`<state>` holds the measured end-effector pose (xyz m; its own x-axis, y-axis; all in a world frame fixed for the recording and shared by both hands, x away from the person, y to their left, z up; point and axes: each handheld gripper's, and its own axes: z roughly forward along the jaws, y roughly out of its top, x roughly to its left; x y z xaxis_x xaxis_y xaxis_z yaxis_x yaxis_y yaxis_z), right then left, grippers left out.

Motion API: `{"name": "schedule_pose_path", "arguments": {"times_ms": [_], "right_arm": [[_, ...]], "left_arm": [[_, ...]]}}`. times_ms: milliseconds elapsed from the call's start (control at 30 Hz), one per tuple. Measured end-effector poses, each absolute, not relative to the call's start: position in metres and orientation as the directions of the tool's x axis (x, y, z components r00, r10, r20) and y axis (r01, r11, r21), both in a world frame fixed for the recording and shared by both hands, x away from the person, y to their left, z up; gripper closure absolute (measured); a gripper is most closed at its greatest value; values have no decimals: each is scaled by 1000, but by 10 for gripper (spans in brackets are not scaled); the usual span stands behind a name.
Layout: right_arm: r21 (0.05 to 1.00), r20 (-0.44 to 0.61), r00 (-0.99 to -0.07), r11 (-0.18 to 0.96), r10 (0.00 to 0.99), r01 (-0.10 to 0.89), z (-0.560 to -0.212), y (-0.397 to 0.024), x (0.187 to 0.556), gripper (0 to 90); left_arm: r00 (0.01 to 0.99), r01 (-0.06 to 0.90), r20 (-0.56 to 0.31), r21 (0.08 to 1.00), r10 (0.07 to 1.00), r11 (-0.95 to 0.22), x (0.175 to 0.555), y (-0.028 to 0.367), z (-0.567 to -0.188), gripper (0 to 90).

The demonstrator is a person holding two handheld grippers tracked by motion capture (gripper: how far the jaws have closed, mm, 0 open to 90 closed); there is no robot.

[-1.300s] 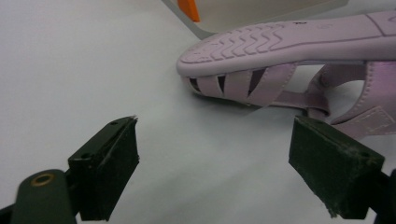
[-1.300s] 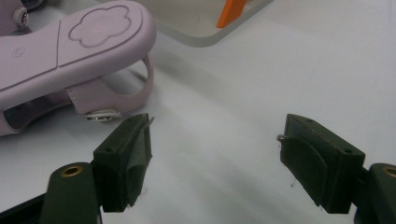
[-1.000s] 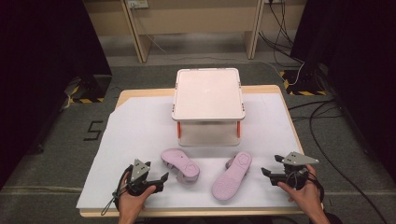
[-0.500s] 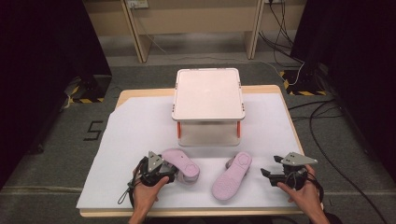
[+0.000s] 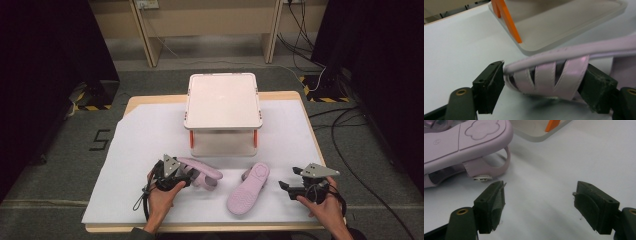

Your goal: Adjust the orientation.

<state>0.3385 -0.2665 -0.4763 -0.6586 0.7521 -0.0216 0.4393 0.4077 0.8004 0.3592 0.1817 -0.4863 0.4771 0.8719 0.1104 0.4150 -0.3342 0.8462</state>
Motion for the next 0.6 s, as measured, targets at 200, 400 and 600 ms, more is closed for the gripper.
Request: {"name": "schedule_pose_path", "arguments": {"times_ms": [200, 400, 600], "right_arm": [[800, -24, -661, 410, 750, 437, -476, -267, 339, 252], [799, -17, -661, 408, 750, 442, -476, -266, 338, 253], [800, -17, -661, 406, 750, 441, -475, -267, 338, 253]], "left_arm": [[463, 446, 82, 839, 883, -312, 359, 184, -488, 284], [498, 394, 78, 867, 864, -305, 355, 188, -475, 628], [528, 377, 135, 847, 838, -374, 351, 194, -469, 666]]}}
